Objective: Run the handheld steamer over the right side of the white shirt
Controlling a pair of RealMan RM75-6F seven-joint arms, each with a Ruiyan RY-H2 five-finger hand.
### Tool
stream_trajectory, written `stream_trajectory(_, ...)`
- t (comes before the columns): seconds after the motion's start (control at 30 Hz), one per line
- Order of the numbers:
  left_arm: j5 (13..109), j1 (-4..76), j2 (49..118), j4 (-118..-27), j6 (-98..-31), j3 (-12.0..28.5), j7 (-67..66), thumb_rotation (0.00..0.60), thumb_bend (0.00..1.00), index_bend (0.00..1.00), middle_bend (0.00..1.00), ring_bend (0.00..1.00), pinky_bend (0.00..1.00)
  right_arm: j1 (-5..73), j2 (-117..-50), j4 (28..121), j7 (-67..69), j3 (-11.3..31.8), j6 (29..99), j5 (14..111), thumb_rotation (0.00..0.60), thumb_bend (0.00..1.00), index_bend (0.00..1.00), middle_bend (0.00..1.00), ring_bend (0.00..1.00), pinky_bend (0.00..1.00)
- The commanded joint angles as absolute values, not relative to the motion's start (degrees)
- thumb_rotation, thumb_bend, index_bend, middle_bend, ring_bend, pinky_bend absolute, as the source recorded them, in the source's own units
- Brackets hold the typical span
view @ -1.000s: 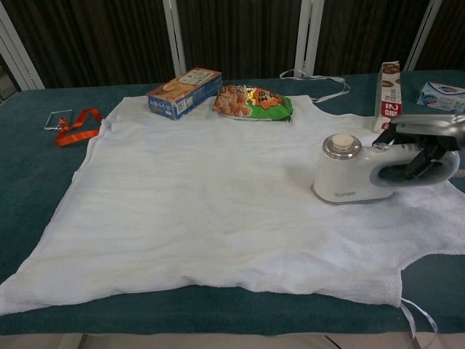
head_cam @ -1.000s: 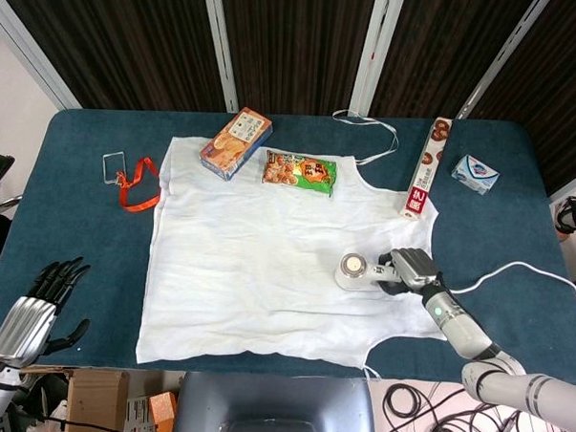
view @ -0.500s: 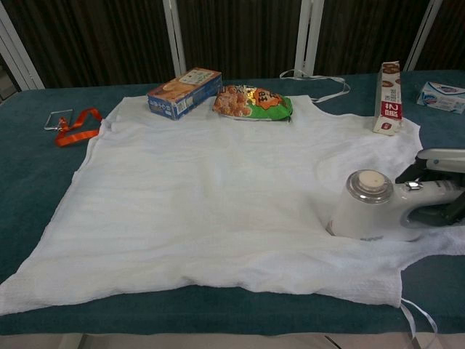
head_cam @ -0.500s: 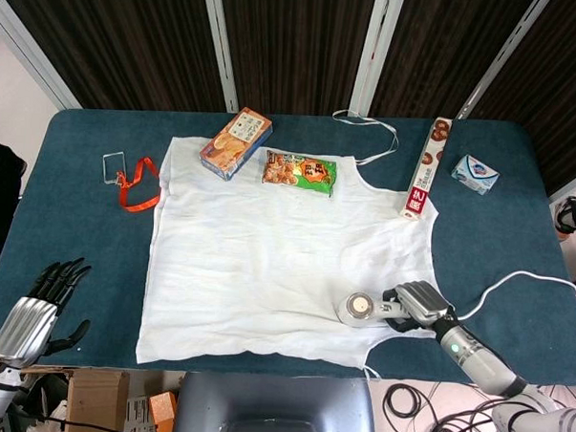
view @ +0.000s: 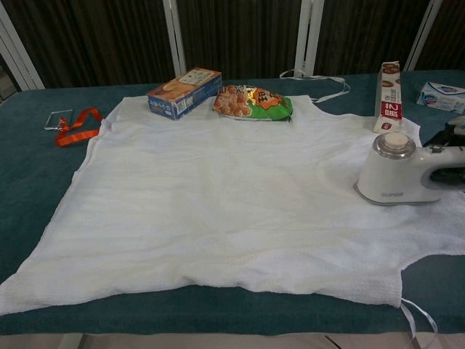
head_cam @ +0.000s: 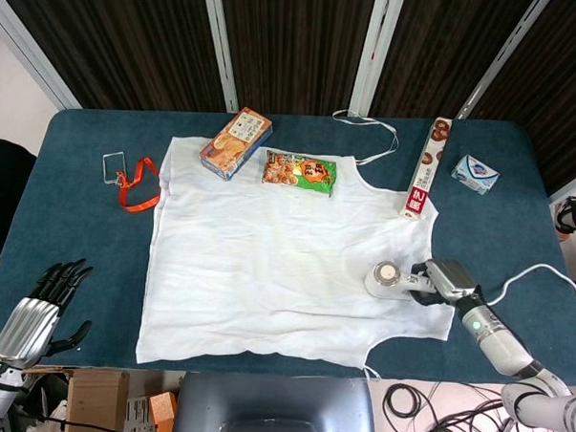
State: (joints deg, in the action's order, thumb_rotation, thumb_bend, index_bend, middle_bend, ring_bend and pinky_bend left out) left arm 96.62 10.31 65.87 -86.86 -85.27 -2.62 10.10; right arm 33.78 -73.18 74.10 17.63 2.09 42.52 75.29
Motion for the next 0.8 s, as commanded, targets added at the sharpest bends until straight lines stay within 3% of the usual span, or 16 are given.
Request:
stream_trajectory(0.03, 96.6, 10.3, 65.9, -86.8, -85.3, -2.6, 10.1, 0.600, 0.36, 0.00, 0.00, 0.00, 0.02, 34.5, -74.5, 70.4, 19.2, 3.8, 40.5, 72.8, 0.600, 0.90, 1.00, 1.00, 1.00, 1.00)
stream_trajectory(0.3, 96.4, 10.5, 66.0, -86.9, -84.7, -2.7, 9.9, 0.600, 0.36, 0.00, 0.00, 0.00, 0.02, 34.6, -75.9, 64.1, 22.1, 6.1, 39.1, 70.5, 0.600, 0.90, 1.00, 1.00, 1.00, 1.00)
stream_trajectory(0.63, 96.7, 10.4, 66.0, -87.0, -85.0, -2.8, 9.8, 0.600, 0.36, 0.00, 0.00, 0.00, 0.02, 29.2, -73.8, 63.0, 30.7, 3.1, 45.9, 77.7, 0.600, 0.90, 1.00, 1.00, 1.00, 1.00)
stream_trajectory(0.8, 96.8, 10.2, 65.8, -87.0, -85.5, -2.8, 10.2, 0.600, 0.36, 0.00, 0.00, 0.00, 0.02, 27.5, -74.5, 56.9, 40.0, 1.7, 45.6, 79.7, 0.600, 0.90, 1.00, 1.00, 1.00, 1.00)
